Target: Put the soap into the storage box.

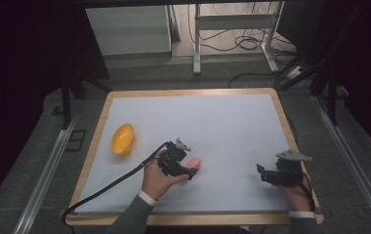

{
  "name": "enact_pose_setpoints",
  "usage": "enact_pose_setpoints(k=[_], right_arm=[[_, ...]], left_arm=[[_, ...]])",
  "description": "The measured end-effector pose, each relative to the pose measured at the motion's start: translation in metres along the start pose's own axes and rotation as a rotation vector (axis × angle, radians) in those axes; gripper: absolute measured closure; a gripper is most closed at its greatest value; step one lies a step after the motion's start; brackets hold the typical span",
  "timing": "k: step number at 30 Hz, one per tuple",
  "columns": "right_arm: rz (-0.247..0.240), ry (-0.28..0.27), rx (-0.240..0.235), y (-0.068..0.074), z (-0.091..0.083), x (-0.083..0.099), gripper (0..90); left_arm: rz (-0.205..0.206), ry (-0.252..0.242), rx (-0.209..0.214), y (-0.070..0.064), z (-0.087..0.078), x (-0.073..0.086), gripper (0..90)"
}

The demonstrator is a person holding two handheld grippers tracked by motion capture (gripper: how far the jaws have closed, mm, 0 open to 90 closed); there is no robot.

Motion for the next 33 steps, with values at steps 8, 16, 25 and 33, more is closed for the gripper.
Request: enact_pose_setpoints(k=[8, 16, 25, 33], right_arm=[[-0.002, 0.004, 0.005, -0.002, 0.0, 0.001, 9.1], [-0.005, 0.008, 0.008, -0.001, 0.001, 0.002, 9.1], [0.0, 0.011, 0.014, -0.003, 0.001, 0.002, 9.1], [0.001, 0.004, 0.016, -0.003, 0.0, 0.002, 9.1]], left_arm=[[-0.027, 0.031, -0.012, 0.003, 0.021, 0.004, 30.6], [-0.035, 0.044, -0.023, 0.003, 0.03, 0.008, 41.8], [-0.036, 0.039, -0.022, 0.003, 0.032, 0.01, 57.8], [-0.039, 0.028, -0.013, 0.003, 0.03, 0.009, 60.1]])
Point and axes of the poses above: each handheld gripper's, and its own axes: z roughly forward along the jaws, x roughly out of its underside, y roughly to its left, the point moved 4 cm from there along z, roughly forward along the jaws, and after that the axes turned 7 degrees about -y, right-handed, at the moved point
